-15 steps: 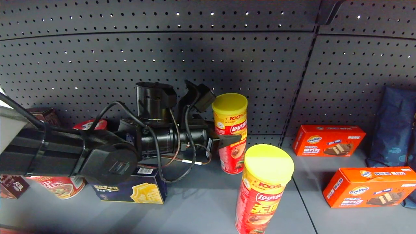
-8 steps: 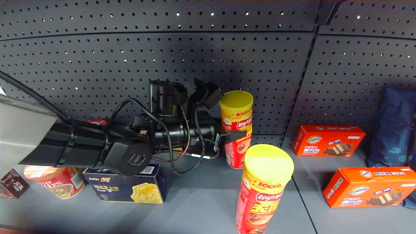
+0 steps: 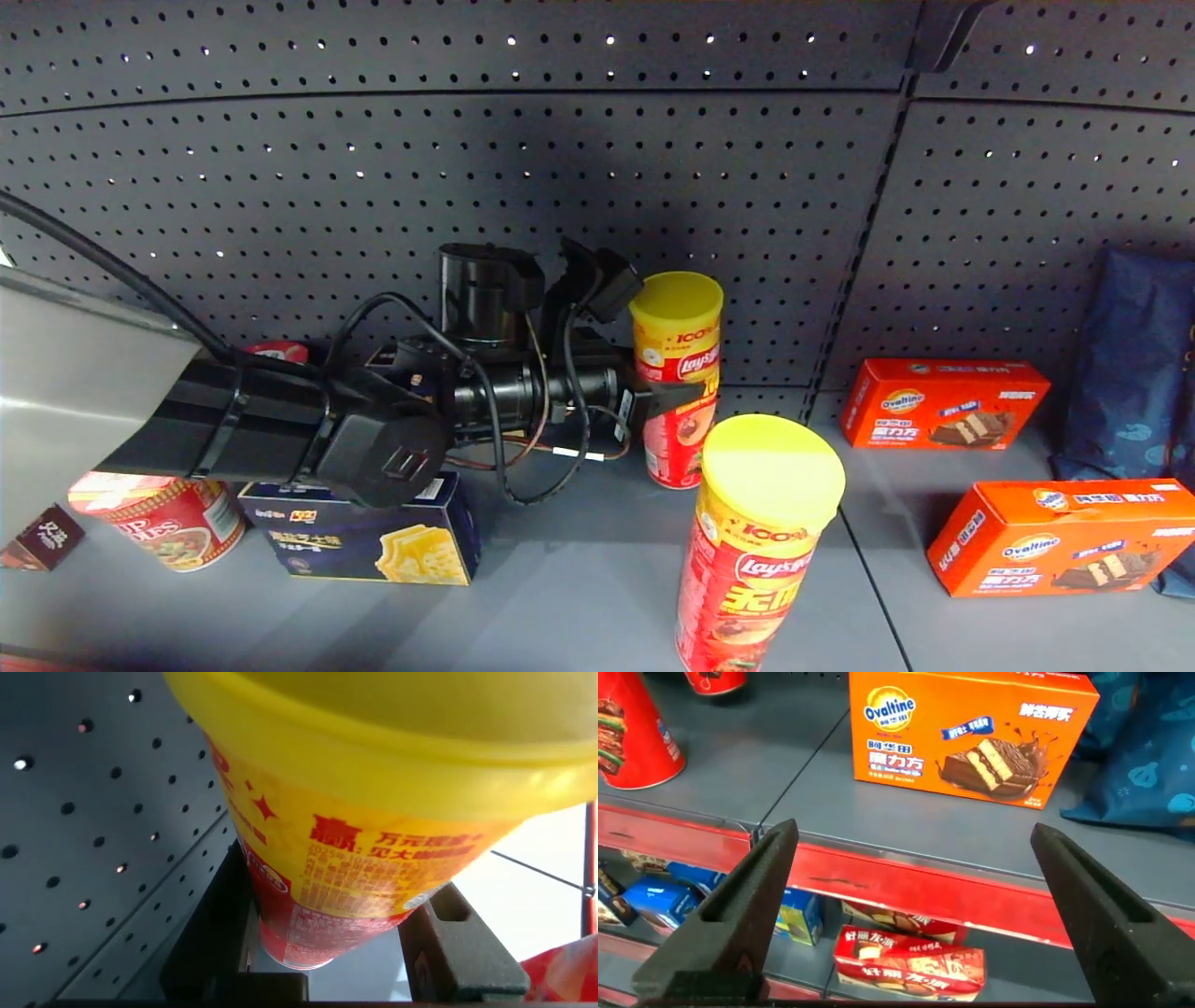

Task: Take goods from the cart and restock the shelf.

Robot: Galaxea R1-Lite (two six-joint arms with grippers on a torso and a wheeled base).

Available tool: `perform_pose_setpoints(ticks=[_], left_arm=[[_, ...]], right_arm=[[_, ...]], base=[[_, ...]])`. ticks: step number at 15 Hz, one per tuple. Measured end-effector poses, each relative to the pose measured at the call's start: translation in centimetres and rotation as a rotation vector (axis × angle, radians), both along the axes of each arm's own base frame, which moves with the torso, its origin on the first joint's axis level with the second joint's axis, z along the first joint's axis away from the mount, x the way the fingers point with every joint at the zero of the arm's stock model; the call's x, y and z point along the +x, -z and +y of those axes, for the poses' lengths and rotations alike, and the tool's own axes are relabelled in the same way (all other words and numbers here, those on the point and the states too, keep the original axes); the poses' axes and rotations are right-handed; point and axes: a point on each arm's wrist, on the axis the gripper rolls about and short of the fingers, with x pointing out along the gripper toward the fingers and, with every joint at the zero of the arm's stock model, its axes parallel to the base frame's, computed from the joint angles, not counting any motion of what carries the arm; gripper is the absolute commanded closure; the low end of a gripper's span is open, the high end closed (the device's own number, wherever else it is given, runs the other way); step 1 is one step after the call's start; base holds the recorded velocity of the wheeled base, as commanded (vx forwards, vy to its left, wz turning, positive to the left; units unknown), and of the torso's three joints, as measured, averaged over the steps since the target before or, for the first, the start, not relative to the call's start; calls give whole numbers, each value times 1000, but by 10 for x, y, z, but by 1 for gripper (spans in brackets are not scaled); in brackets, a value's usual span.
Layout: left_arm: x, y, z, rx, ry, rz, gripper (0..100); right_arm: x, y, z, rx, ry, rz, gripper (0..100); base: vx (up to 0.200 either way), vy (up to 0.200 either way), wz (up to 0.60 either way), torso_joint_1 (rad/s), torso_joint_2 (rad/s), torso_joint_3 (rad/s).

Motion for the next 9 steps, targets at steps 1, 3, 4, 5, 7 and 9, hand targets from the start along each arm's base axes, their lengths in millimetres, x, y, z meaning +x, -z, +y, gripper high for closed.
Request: perform_pose_setpoints(ticks=[1, 3, 4, 5, 7, 9], left_arm=[[1, 1, -1, 1, 0, 1, 100], [3, 1, -2, 0, 2, -2, 100], [5, 1, -3, 1, 4, -1, 100], [7, 1, -4, 4, 4, 3, 100], [9, 5, -5, 37, 9, 16, 100], [11, 7, -4, 84, 17, 14, 100]], right_arm=[[0, 0, 0, 2, 1, 0, 0], [0, 0, 0, 4, 2, -1, 0], [0, 0, 0, 0, 1, -2, 0], [0, 0, 0, -1, 1, -2, 0], [0, 0, 0, -3, 1, -2, 0], [0, 0, 0, -4, 0, -2, 0]], base=[[0, 0, 0, 0, 0, 0], [0, 0, 0, 0, 0, 0], [0, 0, 0, 0, 0, 0], [0, 0, 0, 0, 0, 0], [0, 0, 0, 0, 0, 0], [0, 0, 0, 0, 0, 0]])
